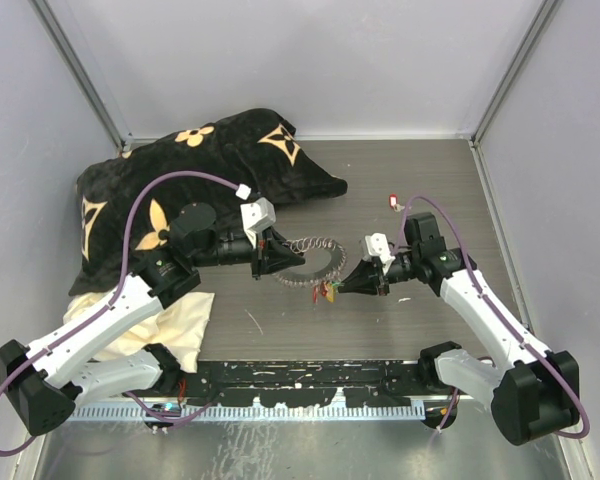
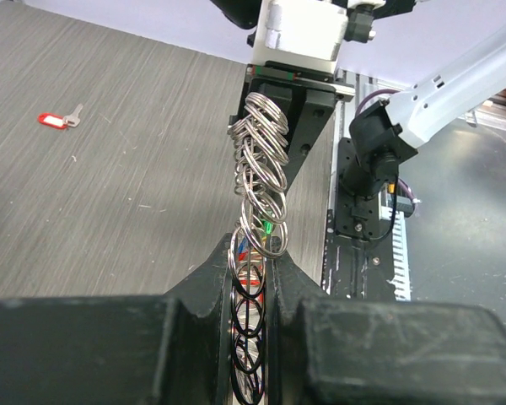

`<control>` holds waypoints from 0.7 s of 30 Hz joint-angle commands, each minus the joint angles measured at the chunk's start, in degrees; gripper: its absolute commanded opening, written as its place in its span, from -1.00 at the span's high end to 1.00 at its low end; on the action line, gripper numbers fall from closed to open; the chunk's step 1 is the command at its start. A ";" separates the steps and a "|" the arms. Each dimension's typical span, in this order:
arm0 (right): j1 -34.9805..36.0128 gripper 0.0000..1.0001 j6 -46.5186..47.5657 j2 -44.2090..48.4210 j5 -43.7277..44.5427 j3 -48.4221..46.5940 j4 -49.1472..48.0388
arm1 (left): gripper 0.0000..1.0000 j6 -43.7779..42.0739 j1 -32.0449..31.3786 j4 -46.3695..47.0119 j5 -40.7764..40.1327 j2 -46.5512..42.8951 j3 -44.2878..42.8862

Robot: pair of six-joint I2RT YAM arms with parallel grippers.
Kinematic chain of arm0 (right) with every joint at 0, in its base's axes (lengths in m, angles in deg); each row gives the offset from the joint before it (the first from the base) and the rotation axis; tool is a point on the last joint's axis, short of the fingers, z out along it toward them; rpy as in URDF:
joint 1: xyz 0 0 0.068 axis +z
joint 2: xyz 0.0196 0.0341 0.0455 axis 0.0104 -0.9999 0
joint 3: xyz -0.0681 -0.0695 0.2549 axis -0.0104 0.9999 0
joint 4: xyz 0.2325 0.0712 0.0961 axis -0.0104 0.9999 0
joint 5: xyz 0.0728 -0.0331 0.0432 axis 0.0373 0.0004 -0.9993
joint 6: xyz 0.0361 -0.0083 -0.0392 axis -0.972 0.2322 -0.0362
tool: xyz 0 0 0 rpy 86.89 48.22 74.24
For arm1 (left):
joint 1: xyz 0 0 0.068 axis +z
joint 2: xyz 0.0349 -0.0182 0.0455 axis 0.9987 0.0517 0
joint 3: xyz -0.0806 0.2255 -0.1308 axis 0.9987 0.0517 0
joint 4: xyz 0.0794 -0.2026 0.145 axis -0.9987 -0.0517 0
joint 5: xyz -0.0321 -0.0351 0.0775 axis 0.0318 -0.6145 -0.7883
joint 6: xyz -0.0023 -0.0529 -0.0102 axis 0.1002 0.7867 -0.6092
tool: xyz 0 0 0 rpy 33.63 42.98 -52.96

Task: Remove the keys from the keyring
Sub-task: Pick up the key from the keyring.

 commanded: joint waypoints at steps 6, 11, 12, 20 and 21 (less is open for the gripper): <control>-1.41 0.86 -1.35 1.62 2.27 -5.19 2.37 | 1.00 -3.34 0.21 -0.01 -2.20 -0.39 -3.65; -1.44 0.90 -9.00 0.64 6.48 -5.34 -1.94 | 1.00 -3.57 0.18 -0.08 -2.11 0.01 -3.77; -1.45 0.91 -8.55 0.39 6.59 -5.65 -1.05 | 1.00 -3.61 0.16 -0.09 -2.20 0.04 -3.77; -0.93 0.90 -5.39 -0.39 6.16 -6.01 1.83 | 1.00 -1.72 0.14 3.59 -4.79 -0.33 -1.96; -0.77 0.87 -5.32 -0.47 5.69 -5.89 1.85 | 1.00 -1.22 0.20 4.52 -5.26 -0.31 -1.55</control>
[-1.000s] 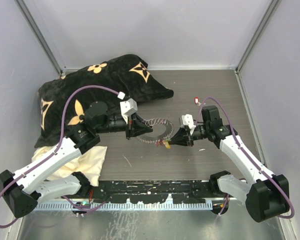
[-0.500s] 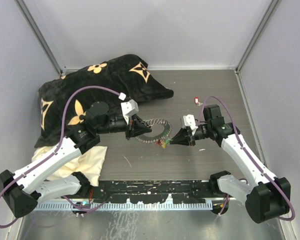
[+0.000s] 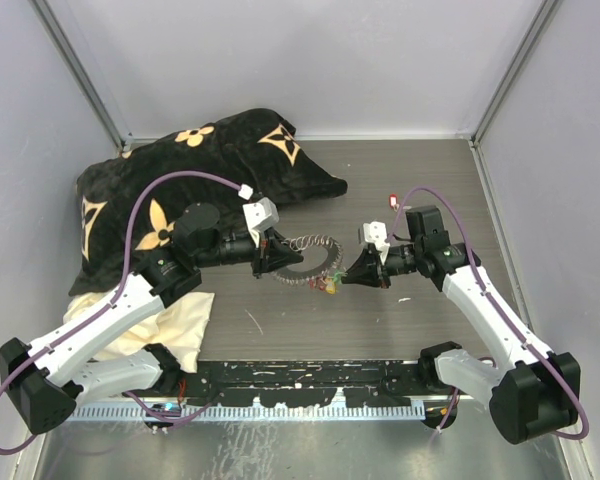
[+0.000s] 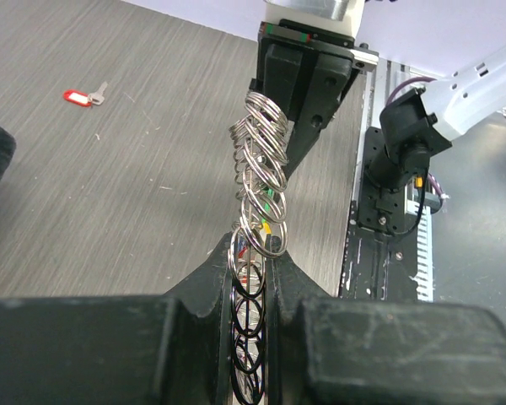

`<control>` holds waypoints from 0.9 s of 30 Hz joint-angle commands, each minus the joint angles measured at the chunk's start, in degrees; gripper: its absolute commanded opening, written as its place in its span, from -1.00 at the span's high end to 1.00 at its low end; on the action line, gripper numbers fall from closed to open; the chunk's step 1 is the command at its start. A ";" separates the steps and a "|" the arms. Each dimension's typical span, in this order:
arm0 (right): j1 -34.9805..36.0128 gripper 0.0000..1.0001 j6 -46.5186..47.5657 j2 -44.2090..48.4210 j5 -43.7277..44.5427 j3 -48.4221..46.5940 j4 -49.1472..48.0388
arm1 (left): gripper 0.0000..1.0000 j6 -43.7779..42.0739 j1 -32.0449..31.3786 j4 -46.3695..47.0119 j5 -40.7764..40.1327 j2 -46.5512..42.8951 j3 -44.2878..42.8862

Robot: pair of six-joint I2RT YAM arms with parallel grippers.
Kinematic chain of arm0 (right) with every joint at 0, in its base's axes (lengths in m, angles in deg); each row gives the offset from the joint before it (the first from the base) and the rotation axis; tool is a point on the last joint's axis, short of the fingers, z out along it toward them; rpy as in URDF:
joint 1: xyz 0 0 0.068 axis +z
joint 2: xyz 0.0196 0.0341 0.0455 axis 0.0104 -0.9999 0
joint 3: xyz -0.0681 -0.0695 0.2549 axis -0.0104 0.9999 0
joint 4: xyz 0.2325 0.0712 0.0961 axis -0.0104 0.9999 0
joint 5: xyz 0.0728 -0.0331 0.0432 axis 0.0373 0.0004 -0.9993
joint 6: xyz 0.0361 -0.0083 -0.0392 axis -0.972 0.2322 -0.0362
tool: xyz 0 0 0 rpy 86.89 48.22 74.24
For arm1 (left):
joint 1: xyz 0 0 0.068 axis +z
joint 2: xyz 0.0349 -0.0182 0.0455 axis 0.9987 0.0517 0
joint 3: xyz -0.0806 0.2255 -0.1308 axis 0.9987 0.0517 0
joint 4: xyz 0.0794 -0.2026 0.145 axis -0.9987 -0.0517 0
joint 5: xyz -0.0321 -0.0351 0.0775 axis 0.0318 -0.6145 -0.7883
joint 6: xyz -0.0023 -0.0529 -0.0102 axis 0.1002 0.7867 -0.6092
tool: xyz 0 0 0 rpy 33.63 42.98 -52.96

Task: Remove the keys from the keyring
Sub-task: Pick up the key from the keyring.

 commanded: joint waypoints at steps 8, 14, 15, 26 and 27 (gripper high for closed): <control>0.74 0.77 -3.29 -0.86 -4.97 -1.34 -2.55 | 1.00 2.70 0.22 10.94 -2.92 -1.42 0.46; 0.70 0.78 -4.51 -0.89 -6.50 -1.75 -2.43 | 1.00 0.85 0.22 9.37 -3.78 -2.43 0.39; 0.71 0.78 -4.52 -0.80 -6.61 -1.97 -2.24 | 1.00 0.42 0.20 8.78 -3.81 -2.62 0.31; 0.74 0.75 -15.57 -1.74 -3.91 0.82 -12.65 | 1.00 2.62 0.20 12.89 -2.59 -3.56 1.14; 0.76 0.72 -16.05 -1.69 -4.07 1.14 -13.54 | 1.00 2.92 0.06 13.32 -2.58 -3.67 1.12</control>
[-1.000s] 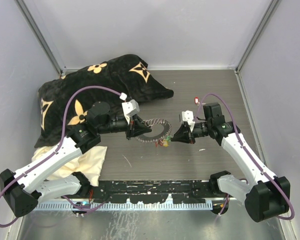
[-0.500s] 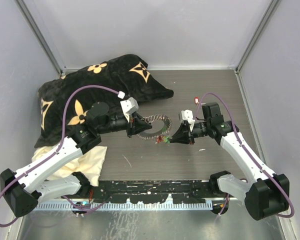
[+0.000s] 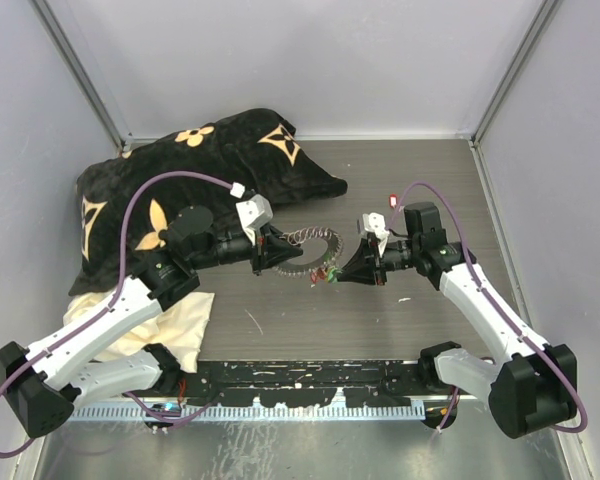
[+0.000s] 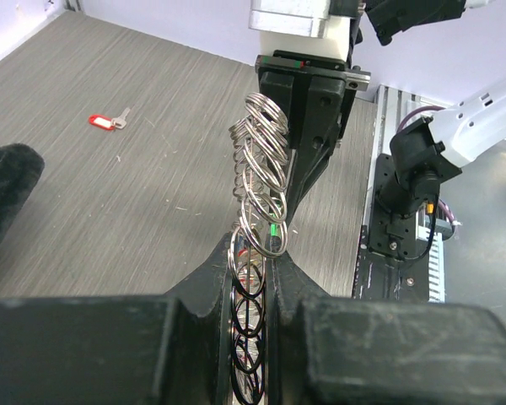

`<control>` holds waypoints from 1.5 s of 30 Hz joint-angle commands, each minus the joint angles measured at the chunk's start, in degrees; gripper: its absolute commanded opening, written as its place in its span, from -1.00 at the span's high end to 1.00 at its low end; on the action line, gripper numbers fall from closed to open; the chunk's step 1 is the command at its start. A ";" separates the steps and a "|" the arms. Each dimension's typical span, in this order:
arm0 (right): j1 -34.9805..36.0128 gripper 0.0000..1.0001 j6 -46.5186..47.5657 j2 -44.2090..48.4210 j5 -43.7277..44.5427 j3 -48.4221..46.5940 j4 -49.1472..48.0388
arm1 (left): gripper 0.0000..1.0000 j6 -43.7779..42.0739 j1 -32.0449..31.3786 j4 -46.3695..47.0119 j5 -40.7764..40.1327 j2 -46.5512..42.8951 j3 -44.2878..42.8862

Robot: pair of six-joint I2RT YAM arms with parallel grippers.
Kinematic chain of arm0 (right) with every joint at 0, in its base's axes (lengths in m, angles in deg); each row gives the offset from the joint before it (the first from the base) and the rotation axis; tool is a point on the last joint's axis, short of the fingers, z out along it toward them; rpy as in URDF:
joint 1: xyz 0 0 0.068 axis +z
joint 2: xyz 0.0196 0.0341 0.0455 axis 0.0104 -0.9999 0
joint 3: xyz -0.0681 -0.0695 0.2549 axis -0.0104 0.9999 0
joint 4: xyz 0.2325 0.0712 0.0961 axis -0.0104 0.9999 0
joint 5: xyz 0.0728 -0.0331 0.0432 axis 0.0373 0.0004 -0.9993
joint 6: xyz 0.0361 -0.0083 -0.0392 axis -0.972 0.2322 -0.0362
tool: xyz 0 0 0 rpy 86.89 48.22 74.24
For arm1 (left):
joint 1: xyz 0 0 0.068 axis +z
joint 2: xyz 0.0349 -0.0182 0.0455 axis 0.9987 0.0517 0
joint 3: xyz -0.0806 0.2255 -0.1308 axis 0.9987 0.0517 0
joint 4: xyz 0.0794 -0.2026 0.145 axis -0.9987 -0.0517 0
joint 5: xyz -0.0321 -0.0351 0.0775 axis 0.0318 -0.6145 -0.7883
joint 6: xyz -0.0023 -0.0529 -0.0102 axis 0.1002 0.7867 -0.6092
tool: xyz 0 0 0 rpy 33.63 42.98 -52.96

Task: Remove the keys from the keyring
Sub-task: Pick up the key from the keyring.

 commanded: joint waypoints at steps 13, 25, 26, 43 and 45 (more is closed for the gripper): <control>0.33 0.48 -17.40 0.01 -5.19 3.74 -18.07 | 1.00 2.32 -0.42 8.87 -0.04 -2.74 -0.70; 0.32 0.36 -28.02 0.14 -3.93 7.02 -29.69 | 1.00 3.23 -1.04 10.13 -0.08 -2.37 -0.85; 0.33 0.36 -29.07 0.20 -4.03 7.23 -30.79 | 1.00 3.30 -1.02 10.22 -0.13 -2.37 -0.90; 0.34 0.53 -36.27 -0.24 -5.61 8.47 -37.46 | 1.00 4.42 -1.04 12.29 -0.64 -1.51 -0.12; 0.30 0.60 -36.37 -0.24 -5.61 8.43 -37.43 | 1.00 4.29 -1.12 12.38 -0.77 -1.58 0.05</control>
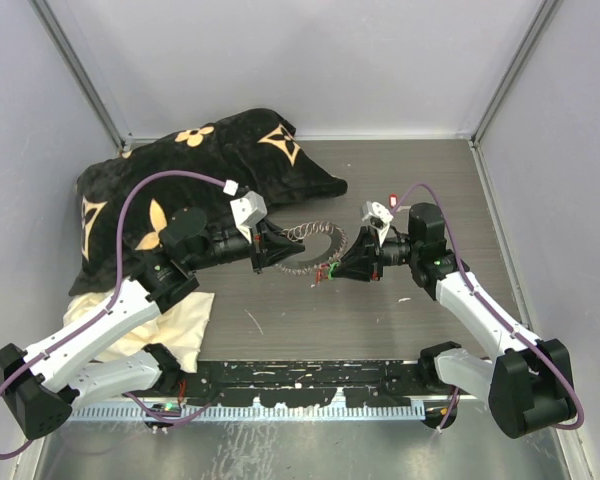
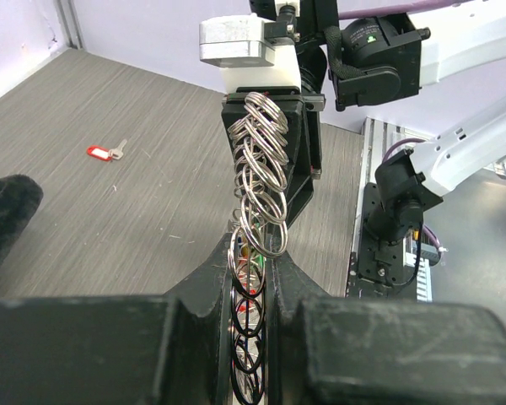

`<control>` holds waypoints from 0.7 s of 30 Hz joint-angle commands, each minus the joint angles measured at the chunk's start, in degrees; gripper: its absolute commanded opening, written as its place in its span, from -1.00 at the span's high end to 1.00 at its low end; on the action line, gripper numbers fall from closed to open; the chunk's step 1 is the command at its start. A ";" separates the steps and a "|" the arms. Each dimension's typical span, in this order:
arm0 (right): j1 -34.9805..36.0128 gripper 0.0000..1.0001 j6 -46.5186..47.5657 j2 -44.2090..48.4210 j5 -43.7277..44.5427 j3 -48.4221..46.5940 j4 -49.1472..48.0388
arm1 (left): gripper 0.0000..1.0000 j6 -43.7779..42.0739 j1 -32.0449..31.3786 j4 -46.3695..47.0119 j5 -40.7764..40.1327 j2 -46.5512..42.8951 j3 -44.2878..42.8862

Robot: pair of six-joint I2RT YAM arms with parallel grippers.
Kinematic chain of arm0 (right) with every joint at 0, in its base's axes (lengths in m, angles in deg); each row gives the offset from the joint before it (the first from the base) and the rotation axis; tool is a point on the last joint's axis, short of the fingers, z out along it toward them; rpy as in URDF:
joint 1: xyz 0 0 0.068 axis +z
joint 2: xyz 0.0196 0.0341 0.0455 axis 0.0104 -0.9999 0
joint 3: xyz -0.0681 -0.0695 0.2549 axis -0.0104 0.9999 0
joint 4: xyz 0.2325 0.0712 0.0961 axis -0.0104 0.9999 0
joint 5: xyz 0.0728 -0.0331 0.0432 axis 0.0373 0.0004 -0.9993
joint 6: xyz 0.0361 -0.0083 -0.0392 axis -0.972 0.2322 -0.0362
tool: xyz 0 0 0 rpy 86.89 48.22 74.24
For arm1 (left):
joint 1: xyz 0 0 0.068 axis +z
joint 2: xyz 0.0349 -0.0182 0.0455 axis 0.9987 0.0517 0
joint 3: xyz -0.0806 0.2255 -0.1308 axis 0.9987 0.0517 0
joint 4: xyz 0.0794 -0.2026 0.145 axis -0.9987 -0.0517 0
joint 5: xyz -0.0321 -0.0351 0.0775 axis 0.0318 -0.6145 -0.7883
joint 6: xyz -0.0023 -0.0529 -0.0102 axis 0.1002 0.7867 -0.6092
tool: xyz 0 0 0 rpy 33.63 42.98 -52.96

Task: Remove the keys from the keyring
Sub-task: Pick up the key from the keyring.

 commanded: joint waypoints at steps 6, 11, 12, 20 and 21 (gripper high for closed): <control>0.30 0.88 0.56 -0.12 -1.50 -1.29 -0.68 | 1.00 0.17 -0.19 7.10 -2.07 -1.32 0.52; 0.33 0.99 18.90 0.54 3.08 -6.89 19.22 | 1.00 -0.17 -0.14 7.28 -5.09 -2.64 2.27; 0.28 0.99 23.28 0.54 4.48 -7.87 23.70 | 1.00 -0.01 -0.14 7.60 -5.69 -2.85 2.77; 0.69 0.99 41.62 -3.73 14.47 -16.68 45.10 | 1.00 4.86 -0.21 15.90 -11.04 -2.59 8.95; 1.04 0.99 42.52 -4.35 15.77 -17.20 46.39 | 1.00 5.76 -0.15 17.63 -11.03 -2.31 10.00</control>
